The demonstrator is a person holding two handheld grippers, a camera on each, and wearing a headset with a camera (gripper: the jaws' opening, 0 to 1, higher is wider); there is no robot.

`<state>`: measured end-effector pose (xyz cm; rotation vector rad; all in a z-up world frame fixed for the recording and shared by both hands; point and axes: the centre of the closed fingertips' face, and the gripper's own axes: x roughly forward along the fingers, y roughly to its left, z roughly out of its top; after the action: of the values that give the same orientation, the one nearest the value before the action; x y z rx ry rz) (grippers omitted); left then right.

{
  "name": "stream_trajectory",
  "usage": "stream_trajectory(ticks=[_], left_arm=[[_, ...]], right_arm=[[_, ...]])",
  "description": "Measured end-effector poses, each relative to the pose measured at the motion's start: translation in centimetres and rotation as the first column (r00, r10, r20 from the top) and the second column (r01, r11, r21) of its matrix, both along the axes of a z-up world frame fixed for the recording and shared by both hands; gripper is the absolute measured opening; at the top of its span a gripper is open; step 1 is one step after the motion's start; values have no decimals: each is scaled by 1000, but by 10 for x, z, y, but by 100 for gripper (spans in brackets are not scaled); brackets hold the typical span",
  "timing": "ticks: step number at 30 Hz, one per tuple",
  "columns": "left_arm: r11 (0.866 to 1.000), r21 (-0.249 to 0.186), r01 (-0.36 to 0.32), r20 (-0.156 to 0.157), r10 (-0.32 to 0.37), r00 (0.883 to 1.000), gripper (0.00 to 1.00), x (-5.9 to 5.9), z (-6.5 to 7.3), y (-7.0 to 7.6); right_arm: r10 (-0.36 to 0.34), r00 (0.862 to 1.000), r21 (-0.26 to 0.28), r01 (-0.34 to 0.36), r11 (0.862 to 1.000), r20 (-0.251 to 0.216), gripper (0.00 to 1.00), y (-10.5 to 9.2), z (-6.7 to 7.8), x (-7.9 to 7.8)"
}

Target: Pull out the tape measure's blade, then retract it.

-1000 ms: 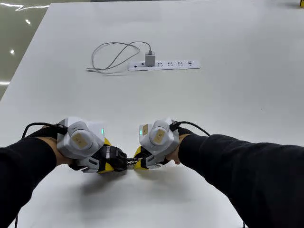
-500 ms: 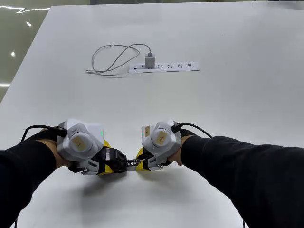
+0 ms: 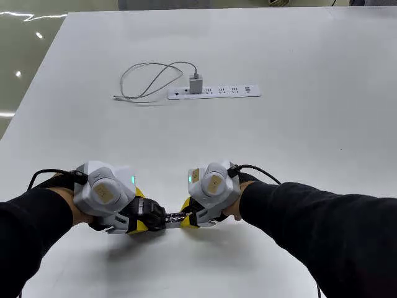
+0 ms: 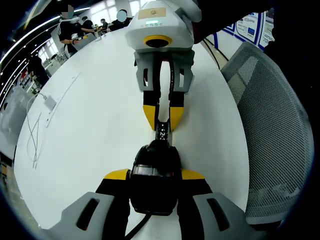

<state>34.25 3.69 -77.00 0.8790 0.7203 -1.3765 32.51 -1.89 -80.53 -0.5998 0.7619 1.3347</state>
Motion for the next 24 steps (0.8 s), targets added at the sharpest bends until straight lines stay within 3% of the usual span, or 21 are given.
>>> stream_trajectory(ticks=[24], left_arm=[[1000, 0, -3, 1, 3, 1000, 31, 1, -1, 0]], right_arm=[[-20, 1000, -1, 20, 1000, -8, 9, -12, 0, 0]])
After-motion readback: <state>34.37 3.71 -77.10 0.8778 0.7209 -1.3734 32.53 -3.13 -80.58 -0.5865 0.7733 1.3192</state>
